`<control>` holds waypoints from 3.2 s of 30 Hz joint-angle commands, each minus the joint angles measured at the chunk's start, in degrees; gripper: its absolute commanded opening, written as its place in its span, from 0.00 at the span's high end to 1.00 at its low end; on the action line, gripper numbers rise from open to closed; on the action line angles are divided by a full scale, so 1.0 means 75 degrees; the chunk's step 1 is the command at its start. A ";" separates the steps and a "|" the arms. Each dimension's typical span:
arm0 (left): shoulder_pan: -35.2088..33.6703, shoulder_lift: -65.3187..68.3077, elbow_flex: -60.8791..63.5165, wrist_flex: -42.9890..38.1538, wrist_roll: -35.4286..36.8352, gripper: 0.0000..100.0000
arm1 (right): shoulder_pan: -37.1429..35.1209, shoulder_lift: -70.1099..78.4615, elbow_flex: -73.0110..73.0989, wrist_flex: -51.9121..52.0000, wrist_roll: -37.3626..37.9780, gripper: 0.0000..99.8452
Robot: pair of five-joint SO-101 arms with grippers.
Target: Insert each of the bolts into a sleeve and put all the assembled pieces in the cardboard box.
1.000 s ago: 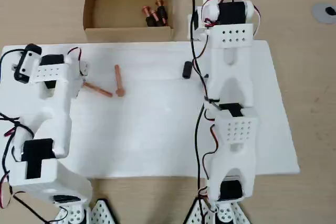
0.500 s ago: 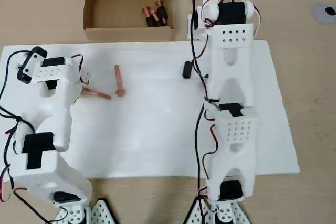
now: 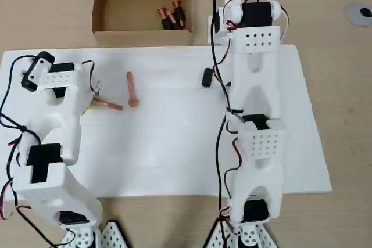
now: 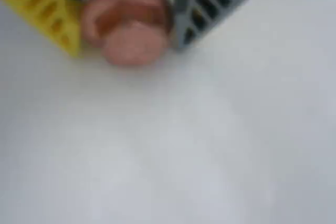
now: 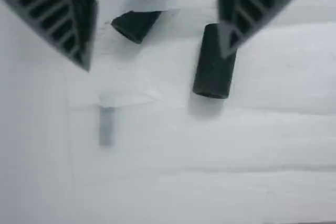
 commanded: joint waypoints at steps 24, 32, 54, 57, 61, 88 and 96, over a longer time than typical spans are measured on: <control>0.0504 0.0193 -0.9495 0.5955 -0.1032 1.00 | -0.0393 -0.0979 0.0018 0.0105 -0.0188 0.80; 0.0774 0.0182 -1.0807 0.5978 -0.5228 1.00 | -0.0944 -0.0955 0.0182 0.0094 -0.2801 0.80; 0.1196 -0.5820 -0.2438 0.4360 -0.7314 0.99 | -0.0639 -0.0205 0.2432 0.0094 -0.2391 0.80; 0.1020 -0.7097 -0.0504 0.3177 -0.7514 0.99 | -0.0627 -0.0182 0.2432 0.0047 -0.2391 0.80; 0.0692 -0.8481 0.1301 0.2075 -0.7783 0.99 | -0.0627 0.0076 0.2432 -0.0223 -0.2426 0.80; 0.0399 -0.9981 0.2919 0.1032 -0.8170 0.99 | -0.0709 0.1834 0.2385 -0.1254 -0.1618 0.86; 0.0399 -0.9981 0.2919 0.1032 -0.8170 0.99 | -0.0662 0.1846 0.2385 -0.1242 -0.1301 0.96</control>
